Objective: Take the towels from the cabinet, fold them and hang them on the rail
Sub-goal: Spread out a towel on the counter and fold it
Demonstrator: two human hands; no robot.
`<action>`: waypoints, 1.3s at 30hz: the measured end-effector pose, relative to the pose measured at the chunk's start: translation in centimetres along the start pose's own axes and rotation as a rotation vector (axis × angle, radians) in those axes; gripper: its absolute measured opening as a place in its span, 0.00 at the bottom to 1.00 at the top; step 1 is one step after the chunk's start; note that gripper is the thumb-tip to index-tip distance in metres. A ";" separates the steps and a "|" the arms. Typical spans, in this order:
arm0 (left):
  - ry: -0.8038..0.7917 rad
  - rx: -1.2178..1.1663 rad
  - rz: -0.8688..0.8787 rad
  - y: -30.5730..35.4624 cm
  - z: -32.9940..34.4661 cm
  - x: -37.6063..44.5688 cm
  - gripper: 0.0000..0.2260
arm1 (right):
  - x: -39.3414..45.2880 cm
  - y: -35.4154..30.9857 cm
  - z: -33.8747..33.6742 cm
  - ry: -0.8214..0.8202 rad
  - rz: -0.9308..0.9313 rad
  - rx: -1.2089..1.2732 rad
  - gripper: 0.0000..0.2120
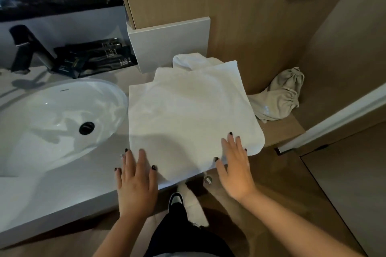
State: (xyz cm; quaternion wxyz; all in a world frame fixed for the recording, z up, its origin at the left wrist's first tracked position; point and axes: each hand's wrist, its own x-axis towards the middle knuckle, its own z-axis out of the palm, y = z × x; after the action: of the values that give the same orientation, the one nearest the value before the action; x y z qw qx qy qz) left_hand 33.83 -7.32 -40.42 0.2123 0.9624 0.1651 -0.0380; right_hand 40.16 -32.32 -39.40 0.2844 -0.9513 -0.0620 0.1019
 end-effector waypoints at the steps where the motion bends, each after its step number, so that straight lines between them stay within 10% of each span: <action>1: 0.011 -0.026 -0.027 0.3 0.2 -0.9 0.29 | -1.4 -0.3 0.7 -0.001 0.013 0.047 0.29; 9: 0.303 -0.717 -0.452 2.6 2.9 -6.0 0.32 | -4.3 -4.3 5.5 -0.068 0.752 1.163 0.31; 16: 0.138 -1.061 -0.731 1.7 1.6 -3.4 0.21 | -2.9 -6.4 8.5 -0.320 0.844 1.657 0.31; 22: -0.072 -1.090 -0.672 0.0 0.1 -4.3 0.16 | -3.1 -7.8 10.3 -0.232 0.862 1.812 0.37; 29: -0.207 -1.185 -0.559 0.1 -3.1 -5.5 0.05 | -4.1 -7.3 8.7 -0.022 0.743 2.079 0.19; 39: -0.149 -1.166 -0.415 -0.6 -7.0 -5.4 0.08 | -4.8 -3.8 0.6 0.490 0.852 1.943 0.15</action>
State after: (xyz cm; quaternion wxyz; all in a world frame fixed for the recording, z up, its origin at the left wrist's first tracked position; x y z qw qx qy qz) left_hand 28.51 -5.45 -33.50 0.7018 0.6310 0.3270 -0.0492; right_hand 35.12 -29.64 -37.02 0.8610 -0.2581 0.4383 0.0052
